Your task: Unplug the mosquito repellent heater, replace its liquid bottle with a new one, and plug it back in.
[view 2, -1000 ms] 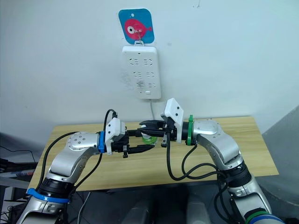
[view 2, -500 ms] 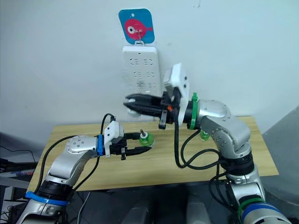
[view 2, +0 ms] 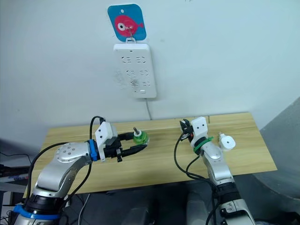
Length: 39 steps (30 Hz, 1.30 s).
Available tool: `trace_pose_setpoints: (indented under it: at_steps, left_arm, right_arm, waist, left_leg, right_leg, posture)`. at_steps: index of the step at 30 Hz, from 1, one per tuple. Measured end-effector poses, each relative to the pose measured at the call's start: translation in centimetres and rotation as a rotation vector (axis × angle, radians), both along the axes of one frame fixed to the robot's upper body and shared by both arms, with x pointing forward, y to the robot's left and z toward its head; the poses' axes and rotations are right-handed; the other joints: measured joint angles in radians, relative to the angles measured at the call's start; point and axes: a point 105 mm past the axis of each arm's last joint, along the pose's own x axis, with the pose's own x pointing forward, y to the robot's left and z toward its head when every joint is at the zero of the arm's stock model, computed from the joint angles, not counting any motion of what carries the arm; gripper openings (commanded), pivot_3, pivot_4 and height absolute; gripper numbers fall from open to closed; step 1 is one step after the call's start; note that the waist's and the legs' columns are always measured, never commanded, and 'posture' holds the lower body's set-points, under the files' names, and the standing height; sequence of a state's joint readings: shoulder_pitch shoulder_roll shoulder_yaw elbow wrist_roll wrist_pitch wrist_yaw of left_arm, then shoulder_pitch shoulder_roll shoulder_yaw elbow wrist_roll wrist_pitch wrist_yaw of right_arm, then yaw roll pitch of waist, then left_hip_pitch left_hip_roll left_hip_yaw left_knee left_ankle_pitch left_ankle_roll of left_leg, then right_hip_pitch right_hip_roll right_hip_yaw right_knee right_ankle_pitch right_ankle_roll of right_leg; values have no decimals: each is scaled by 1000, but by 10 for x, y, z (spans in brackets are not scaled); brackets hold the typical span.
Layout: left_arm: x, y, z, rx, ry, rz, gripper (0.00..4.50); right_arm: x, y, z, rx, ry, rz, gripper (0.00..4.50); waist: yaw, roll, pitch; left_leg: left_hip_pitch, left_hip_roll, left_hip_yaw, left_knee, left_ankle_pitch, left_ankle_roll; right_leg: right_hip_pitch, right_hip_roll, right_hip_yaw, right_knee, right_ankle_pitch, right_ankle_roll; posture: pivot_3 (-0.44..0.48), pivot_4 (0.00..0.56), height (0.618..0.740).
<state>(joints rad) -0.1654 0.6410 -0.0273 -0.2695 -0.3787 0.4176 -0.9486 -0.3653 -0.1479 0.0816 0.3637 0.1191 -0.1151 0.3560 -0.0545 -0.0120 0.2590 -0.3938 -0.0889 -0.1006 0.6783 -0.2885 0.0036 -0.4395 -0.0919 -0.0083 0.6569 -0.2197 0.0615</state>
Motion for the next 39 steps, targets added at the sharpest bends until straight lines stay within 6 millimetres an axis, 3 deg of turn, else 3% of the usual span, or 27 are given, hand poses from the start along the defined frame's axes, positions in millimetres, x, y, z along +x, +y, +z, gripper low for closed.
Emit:
trace_pose_setpoints:
  at_steps: [4,10,21,32,35,39]
  left_arm:
    - [-6,6,8,13,14,13,2175]
    - [-17,11,20,28,27,23,2175]
    - [-19,12,25,34,30,26,2175]
    - [-17,11,27,31,16,24,2175]
    - [-15,8,26,9,8,20,2175]
    - [-8,3,18,-16,-2,6,2175]
  right_arm:
    - [9,-4,-15,2,3,-34,297]
    - [20,-3,-19,36,-11,-66,297]
    - [19,0,-40,1,50,-88,297]
    - [18,-4,-43,-7,58,-104,4055]
    - [11,-6,-33,-52,-13,-66,4055]
    - [-7,7,0,-73,-99,102,4055]
  waist:
    - [0,-1,22]
    - [5,-1,36]
    - [14,-1,37]
    - [15,-1,37]
    - [17,-1,37]
    - [21,-2,36]
  left_leg:
    - [0,1,0,0,0,-1]
    - [-1,1,0,0,2,-3]
    - [-1,2,0,0,2,-3]
    - [-1,2,0,0,2,-4]
    - [-1,2,0,0,2,-4]
    - [-2,1,0,0,2,-4]
  right_leg:
    - [-1,0,0,2,0,-1]
    - [-1,0,-1,2,0,-1]
    - [-1,0,-1,1,0,-1]
    - [-1,0,-1,1,0,-1]
    - [-1,0,-1,0,0,-1]
    - [-2,0,-1,0,0,-1]
  posture:
    - [42,364,740]
    - [64,364,740]
    - [60,341,740]
    - [36,339,740]
    - [17,314,740]
    - [4,285,740]
